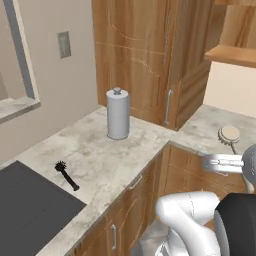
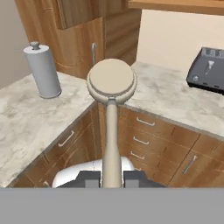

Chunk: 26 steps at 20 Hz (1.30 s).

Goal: Locate and retrieve the dish brush and dish brush from the cabinet. Place them next to the sink.

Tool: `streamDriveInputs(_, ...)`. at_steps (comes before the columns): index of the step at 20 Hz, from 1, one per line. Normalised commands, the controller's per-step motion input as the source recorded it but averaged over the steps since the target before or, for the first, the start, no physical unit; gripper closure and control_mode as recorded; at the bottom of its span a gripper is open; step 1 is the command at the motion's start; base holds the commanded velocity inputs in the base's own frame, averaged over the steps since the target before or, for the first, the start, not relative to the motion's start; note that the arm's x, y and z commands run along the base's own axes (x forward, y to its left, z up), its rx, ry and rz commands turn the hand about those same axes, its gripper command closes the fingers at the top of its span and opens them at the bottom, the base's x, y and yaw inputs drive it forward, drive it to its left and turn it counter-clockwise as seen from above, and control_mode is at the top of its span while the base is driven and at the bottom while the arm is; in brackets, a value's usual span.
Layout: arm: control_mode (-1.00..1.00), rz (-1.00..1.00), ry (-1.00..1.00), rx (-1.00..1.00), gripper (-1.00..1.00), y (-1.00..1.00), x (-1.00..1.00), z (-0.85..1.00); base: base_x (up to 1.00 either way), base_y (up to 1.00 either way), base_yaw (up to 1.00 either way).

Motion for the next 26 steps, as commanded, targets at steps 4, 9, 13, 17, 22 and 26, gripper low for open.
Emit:
streamDriveInputs(4,1.0,0.0,0.0,0.0,1.0,0.0,0.0,0.0,-0.03,0.21,0.46)
streamDriveInputs(9,1.0,0.0,0.0,0.0,1.0,0.0,0.0,0.0,0.0,0.22,0.47)
streamDriveInputs(13,1.0,0.0,0.0,0.0,1.0,0.0,0.0,0.0,0.0,0.22,0.47)
streamDriveInputs(17,1.0,0.0,0.0,0.0,1.0,0.0,0.0,0.0,0.0,0.23,0.45)
streamDriveInputs(22,1.0,0.0,0.0,0.0,1.0,0.0,0.0,0.0,0.05,0.27,0.33)
streamDriveInputs(26,1.0,0.0,0.0,0.0,1.0,0.0,0.0,0.0,0.27,0.23,0.02)
